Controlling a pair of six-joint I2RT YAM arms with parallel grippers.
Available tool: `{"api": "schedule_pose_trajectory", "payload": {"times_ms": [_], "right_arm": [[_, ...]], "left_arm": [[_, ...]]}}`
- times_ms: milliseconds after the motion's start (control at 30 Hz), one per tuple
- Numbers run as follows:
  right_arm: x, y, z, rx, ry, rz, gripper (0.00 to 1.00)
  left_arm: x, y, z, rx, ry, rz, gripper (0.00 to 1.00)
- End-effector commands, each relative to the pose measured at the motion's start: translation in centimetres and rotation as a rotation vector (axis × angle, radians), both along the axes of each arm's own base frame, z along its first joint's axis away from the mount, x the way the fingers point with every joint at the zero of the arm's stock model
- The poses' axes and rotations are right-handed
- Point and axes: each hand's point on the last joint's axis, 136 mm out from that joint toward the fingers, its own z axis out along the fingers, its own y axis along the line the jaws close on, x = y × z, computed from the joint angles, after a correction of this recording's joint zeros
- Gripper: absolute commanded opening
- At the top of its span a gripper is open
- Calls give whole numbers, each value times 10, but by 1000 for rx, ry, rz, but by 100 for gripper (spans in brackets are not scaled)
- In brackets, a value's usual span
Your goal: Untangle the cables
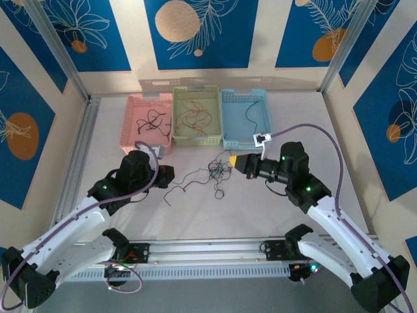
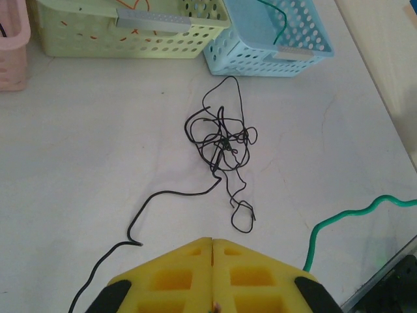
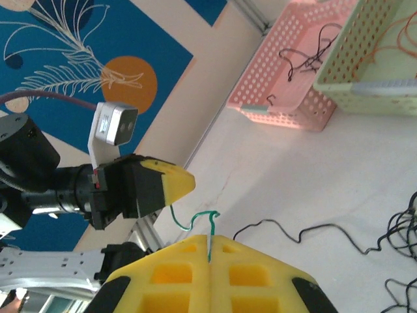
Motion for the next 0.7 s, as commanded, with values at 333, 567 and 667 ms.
{"api": "schedule_pose_trajectory", "payload": {"times_ms": [333,567,667], "right_arm": [[56,-42,41,-153,-121,-291,0],[114,-99,40,-292,-102,-545,0],[148,-118,28,-303,-52,-626,0]], "left_arm": [[-7,24,11,61,-28,44,87],[-14,50,11,151,-45,105,93],[-15,50,6,156,-31,99,92]]}}
